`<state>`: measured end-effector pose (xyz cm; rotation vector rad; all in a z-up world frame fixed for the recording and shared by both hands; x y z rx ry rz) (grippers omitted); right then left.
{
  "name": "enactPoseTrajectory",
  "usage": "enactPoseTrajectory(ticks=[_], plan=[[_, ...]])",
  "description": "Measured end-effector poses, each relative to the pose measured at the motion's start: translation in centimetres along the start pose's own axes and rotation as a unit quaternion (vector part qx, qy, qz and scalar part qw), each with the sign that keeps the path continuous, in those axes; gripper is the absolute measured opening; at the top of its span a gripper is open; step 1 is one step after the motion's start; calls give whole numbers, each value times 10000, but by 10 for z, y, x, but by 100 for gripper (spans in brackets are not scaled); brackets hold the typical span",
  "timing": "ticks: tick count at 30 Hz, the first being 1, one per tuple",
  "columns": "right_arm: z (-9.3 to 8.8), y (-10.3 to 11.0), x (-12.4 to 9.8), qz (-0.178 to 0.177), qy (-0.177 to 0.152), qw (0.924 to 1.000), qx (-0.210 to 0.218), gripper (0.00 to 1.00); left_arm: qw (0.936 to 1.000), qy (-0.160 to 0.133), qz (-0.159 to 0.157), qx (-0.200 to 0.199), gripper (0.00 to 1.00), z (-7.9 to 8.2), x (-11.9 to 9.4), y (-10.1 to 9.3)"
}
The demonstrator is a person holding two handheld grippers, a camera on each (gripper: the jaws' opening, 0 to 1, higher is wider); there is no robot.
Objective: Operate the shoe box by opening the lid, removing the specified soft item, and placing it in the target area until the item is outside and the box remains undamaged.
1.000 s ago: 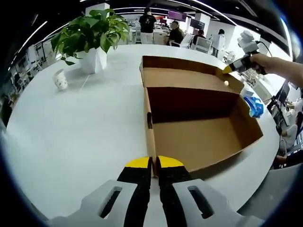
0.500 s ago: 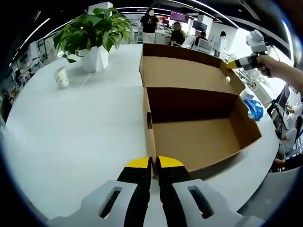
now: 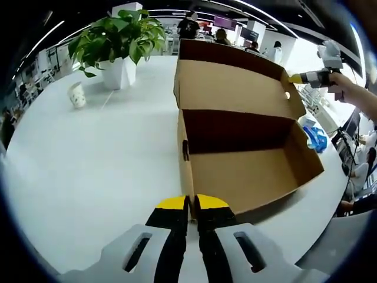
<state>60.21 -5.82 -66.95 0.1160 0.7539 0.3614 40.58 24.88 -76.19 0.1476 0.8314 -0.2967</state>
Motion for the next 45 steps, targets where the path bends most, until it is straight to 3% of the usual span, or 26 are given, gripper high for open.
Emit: enactPoseTrajectory(ticks=[9,17,32,45], plan=[[-2,8,-19,81,-391,9992,6,0,10000,-43,21,-17,2,-1,0,1],[-19,26,-54,102,-798,9967,-76,0,10000,-41,56,11,2,-2,0,2],[-27,28,-67,143,-1187,9924,-272,0,9999,-49,112,38,2,-1,-3,-2],[-48,33,-83,149,-1352,9902,-329,0,9998,-112,136,113,3,-2,-10,-11]])
Point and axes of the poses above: the point that each gripper's makers call its tool centre point, and the gripper's own axes: x roughly forward along the fingers, y roughly to its left, z roughly out of its top, the point moved 2 cm from there along -x, roughly backward along the fingers, and after that the axes turned 15 degrees about x, right-handed, at the moved point
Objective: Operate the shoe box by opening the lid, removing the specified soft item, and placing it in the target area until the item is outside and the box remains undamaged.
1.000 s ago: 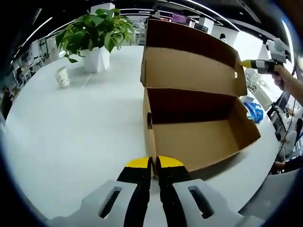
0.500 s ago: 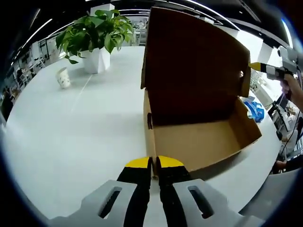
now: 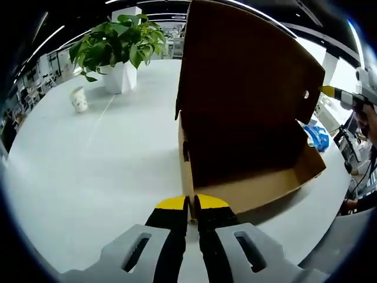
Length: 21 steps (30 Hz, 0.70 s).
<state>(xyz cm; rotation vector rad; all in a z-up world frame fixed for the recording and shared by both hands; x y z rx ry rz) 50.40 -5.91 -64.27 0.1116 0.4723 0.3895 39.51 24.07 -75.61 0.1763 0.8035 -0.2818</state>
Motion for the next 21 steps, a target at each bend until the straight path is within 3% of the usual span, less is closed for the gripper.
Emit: enactPoseTrajectory(ticks=[17,21], plan=[[-24,9,-19,-70,-44,9998,164,0,9995,-59,-22,323,5,3,0,3],[-30,10,-23,-78,-19,9998,183,0,9989,-222,46,412,4,12,-7,6]])
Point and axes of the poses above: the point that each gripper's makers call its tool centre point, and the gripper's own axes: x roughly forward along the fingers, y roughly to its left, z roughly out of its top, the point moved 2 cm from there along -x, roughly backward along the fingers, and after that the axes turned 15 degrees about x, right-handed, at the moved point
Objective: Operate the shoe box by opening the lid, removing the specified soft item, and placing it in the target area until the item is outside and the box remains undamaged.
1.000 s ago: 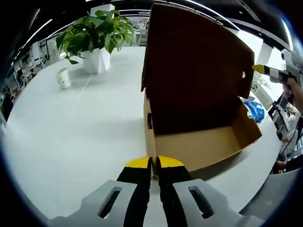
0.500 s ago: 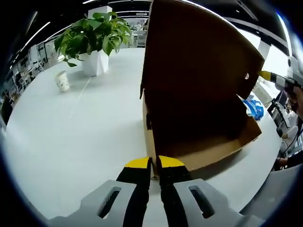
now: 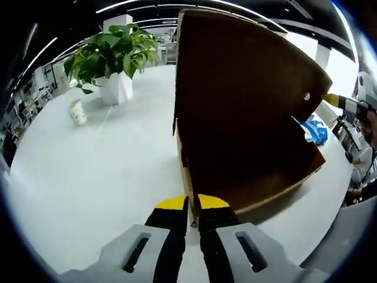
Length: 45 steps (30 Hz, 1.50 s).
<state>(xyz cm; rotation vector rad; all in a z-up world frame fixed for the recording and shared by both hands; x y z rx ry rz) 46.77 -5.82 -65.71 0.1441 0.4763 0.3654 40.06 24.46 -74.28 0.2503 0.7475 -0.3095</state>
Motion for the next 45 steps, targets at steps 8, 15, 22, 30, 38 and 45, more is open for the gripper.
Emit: enactPoseTrajectory(ticks=[8,15,22,30,38,45], plan=[[-16,2,-8,50,137,9998,102,0,9993,-324,148,78,6,21,-12,15],[-31,4,-13,85,259,9995,152,0,9984,-514,89,200,7,32,-15,12],[-45,4,-18,137,384,9991,116,0,9970,-701,96,298,6,36,-21,8],[-60,5,-21,232,488,9985,85,0,9944,-953,149,433,8,39,-29,9],[-75,6,-27,435,592,9971,-172,0,9943,-885,9,592,12,28,-30,0],[-85,9,-30,593,653,9948,-511,4,9943,-783,-43,724,15,17,-29,-6]])
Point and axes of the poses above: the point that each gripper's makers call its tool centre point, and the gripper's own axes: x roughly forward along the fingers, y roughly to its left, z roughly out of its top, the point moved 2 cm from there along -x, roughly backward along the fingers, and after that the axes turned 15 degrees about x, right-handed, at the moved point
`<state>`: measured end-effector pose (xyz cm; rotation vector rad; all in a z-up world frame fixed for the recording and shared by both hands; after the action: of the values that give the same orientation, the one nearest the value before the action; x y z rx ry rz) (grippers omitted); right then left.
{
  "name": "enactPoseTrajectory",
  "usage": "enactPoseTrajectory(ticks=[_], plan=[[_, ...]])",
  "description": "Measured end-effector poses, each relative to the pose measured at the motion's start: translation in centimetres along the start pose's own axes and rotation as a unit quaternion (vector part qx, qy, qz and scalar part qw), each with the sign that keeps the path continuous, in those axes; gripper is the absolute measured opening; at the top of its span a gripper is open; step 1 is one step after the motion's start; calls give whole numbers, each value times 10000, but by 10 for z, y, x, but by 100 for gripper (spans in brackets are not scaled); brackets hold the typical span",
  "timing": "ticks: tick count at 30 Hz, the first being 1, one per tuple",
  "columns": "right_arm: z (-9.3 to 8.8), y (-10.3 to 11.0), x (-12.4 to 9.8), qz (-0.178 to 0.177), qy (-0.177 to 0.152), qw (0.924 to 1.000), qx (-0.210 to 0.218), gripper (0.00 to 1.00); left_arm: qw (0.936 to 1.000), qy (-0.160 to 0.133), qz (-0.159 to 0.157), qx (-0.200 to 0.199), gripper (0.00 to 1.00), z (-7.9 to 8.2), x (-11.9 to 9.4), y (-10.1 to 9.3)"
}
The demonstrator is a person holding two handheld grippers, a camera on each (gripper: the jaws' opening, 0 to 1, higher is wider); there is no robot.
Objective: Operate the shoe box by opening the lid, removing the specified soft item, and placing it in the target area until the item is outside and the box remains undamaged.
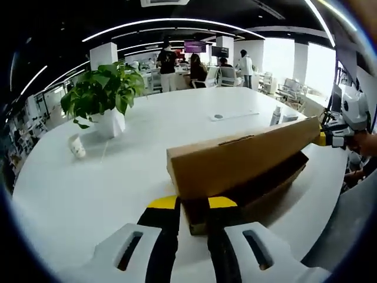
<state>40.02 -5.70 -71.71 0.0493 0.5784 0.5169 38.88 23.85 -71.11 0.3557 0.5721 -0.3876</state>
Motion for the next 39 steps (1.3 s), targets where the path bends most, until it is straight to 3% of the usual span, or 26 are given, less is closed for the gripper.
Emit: enactPoseTrajectory(ticks=[9,14,39], plan=[[-10,12,-1,379,11,9976,-576,12,9999,78,-77,131,18,-10,-2,-3],[-15,17,0,515,40,9970,-578,19,9997,113,-157,151,21,-16,-3,-6],[-45,16,13,560,478,9948,-708,22,9976,386,-433,386,23,-38,8,-19]])
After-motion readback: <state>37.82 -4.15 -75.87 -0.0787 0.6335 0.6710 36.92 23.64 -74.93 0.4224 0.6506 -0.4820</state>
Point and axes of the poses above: the point that each gripper's makers call its tool centre point, and the gripper's own axes: x roughly forward along the fingers, y roughly to its left, z roughly out of its top, the point moved 2 cm from there along -x, roughly backward along the fingers, and after that the axes turned 15 degrees about x, right-handed, at the moved point
